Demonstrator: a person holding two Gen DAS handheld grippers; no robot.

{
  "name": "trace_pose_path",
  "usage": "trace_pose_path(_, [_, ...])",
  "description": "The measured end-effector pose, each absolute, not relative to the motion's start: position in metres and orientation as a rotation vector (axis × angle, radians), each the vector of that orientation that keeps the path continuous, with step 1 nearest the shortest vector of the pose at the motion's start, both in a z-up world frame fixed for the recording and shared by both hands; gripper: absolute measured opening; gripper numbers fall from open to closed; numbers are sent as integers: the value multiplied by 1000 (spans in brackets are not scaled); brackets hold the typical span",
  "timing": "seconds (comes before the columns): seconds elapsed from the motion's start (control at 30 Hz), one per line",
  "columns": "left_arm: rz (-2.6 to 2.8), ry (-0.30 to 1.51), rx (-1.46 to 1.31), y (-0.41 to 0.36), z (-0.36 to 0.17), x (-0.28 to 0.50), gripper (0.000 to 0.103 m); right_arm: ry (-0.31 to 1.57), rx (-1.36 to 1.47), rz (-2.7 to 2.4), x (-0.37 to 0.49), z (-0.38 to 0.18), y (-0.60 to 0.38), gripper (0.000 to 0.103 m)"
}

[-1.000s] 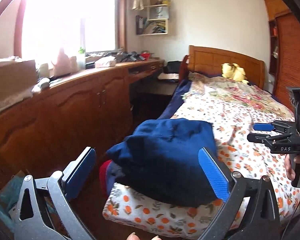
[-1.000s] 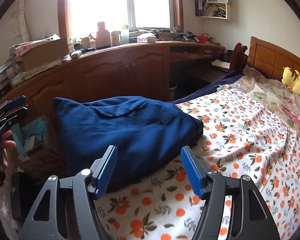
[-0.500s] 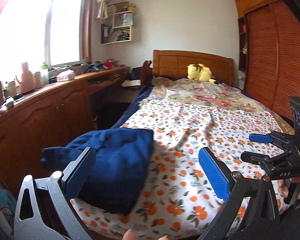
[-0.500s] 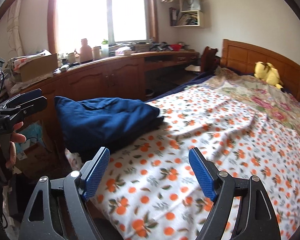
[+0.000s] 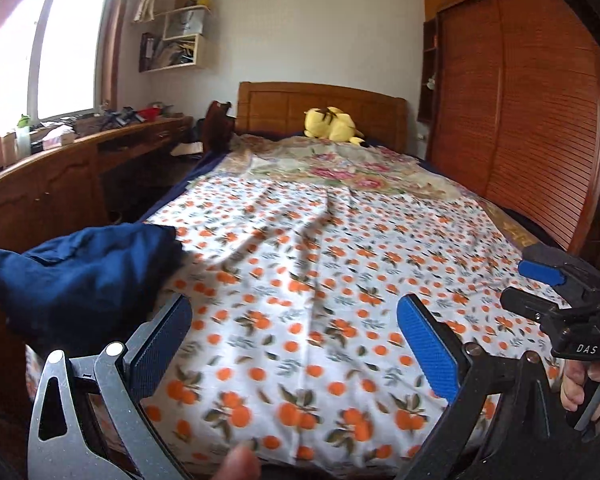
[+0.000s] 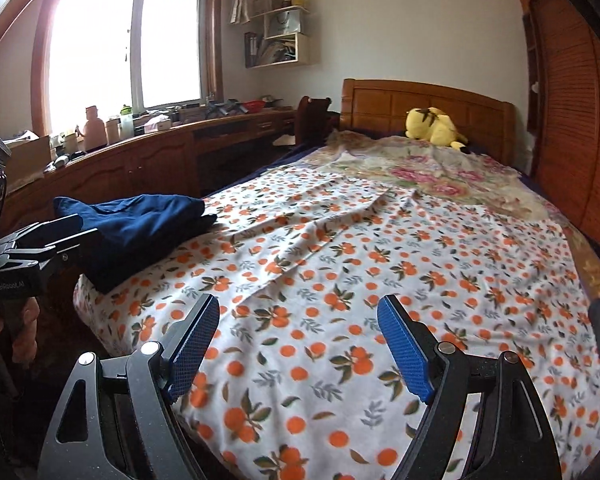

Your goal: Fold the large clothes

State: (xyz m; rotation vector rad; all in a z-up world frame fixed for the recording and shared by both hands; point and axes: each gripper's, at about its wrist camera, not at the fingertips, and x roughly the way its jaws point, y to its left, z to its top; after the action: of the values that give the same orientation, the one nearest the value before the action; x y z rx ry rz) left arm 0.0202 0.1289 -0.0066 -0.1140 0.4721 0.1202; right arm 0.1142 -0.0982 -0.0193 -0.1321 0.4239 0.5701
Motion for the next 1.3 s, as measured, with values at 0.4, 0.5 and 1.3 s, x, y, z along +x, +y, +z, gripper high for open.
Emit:
trace_pose_path(0.4, [3,516,-100,44,-21,16,102,411,-14,428,49,-25,-152,83])
trace_pose_path(0.5, [-7,517,-80,29,-18,12,102,410,15,401,37,-24,-166,83])
trace_pose_path(1.3, [-40,338,-22,-14,56,-30,102,241,54,324,-49,11,-201,83])
